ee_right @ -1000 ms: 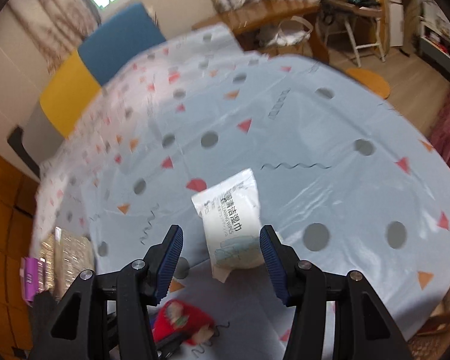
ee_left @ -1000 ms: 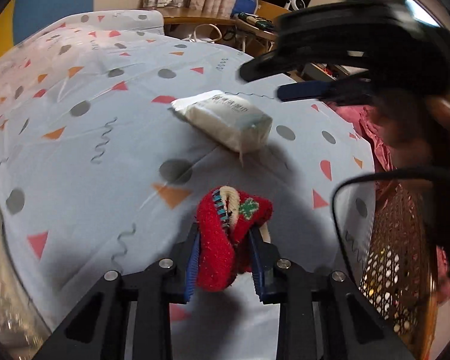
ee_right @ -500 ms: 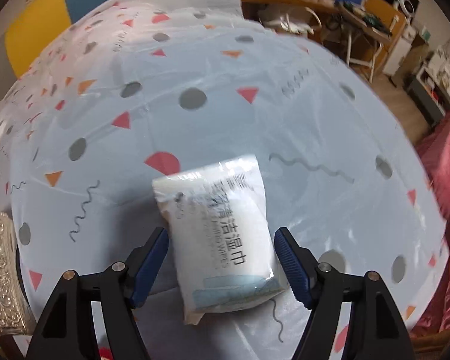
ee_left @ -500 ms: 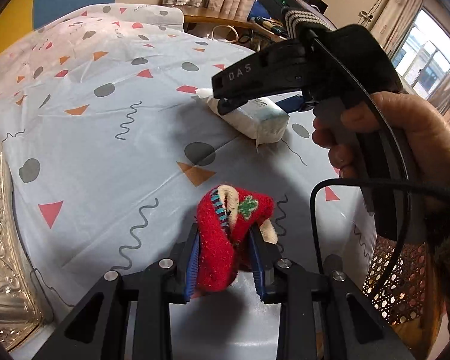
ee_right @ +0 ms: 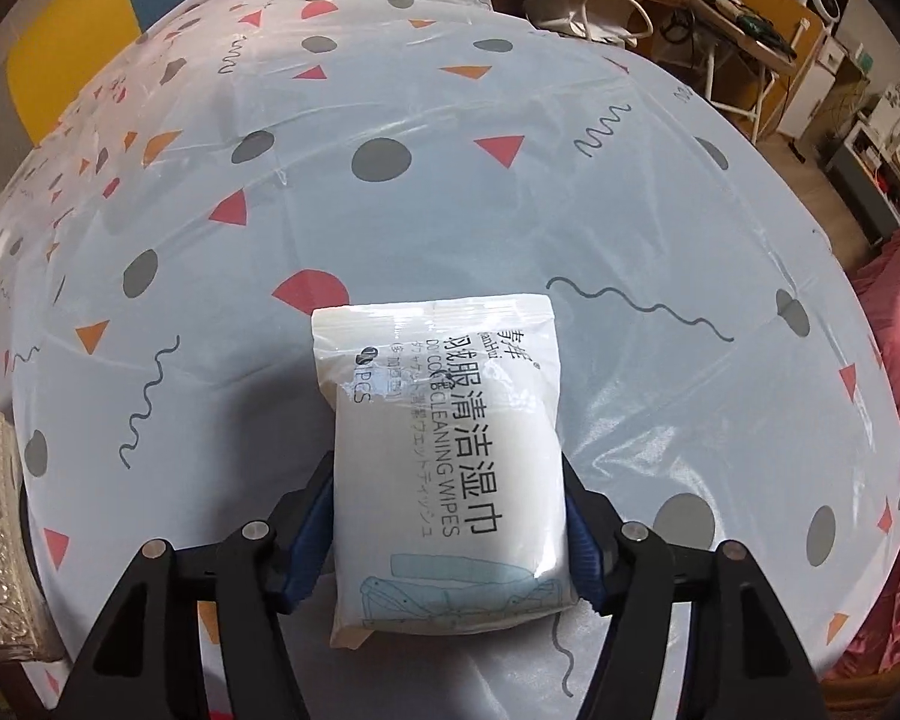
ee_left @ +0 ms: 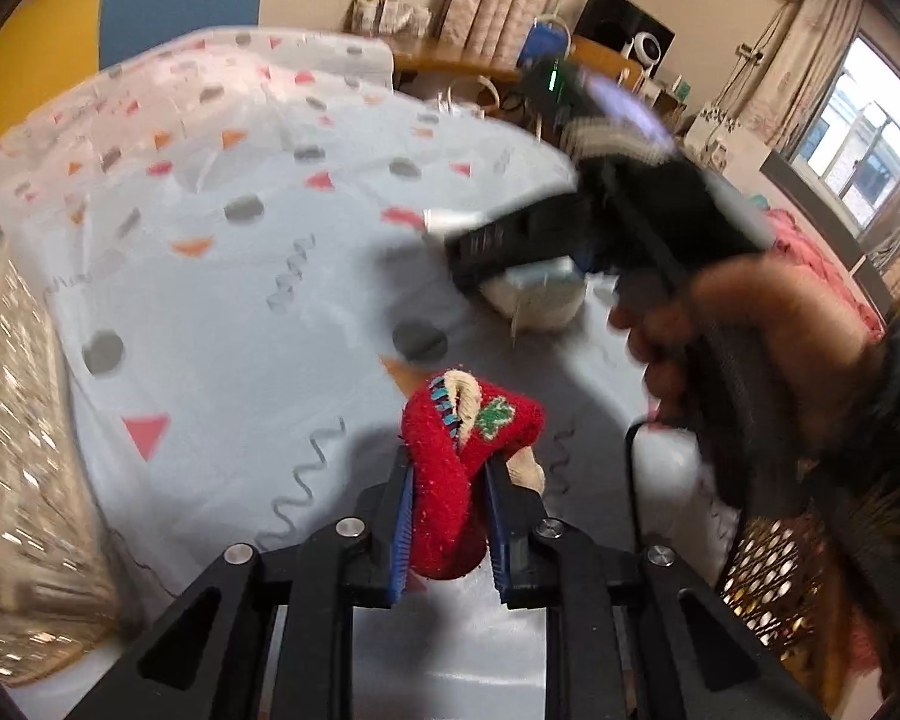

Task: Organize soft objects
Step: 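Carry the red plush toy with the left tool into the gold tray and release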

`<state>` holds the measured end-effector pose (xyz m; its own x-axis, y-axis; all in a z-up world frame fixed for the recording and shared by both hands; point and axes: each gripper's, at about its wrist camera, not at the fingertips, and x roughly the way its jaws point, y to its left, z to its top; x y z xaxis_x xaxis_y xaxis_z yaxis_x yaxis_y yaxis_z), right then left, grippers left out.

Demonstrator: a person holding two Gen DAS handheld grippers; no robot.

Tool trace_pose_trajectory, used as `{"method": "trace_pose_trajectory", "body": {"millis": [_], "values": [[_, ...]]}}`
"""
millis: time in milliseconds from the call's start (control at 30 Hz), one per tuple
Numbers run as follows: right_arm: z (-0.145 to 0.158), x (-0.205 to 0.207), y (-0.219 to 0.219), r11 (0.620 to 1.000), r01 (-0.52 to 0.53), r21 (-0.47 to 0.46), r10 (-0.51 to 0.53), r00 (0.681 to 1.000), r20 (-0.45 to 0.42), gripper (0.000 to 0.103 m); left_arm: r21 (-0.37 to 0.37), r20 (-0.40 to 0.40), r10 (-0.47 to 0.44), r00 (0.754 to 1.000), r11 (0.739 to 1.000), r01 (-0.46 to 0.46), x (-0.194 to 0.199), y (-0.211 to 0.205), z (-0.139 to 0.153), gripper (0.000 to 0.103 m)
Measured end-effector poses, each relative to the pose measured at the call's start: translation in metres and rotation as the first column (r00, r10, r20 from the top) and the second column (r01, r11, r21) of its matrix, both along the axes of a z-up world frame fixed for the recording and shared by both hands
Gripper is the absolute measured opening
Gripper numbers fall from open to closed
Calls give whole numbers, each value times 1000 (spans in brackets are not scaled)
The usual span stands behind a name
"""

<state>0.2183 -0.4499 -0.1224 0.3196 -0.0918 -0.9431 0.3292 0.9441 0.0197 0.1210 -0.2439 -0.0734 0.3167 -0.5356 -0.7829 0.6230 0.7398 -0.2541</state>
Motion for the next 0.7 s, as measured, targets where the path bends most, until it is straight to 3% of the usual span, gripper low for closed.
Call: {"method": "trace_pose_trajectory", "body": {"millis": [367, 700], "values": [[0, 1, 14, 999, -23, -28, 23, 1000, 10, 66, -72, 101, 129, 986, 990, -122, 24, 29, 67, 21], [-1, 3, 12, 998, -39, -44, 39, 999, 14, 68, -104, 196, 327, 925, 944, -312, 55, 95, 119, 21]]}}
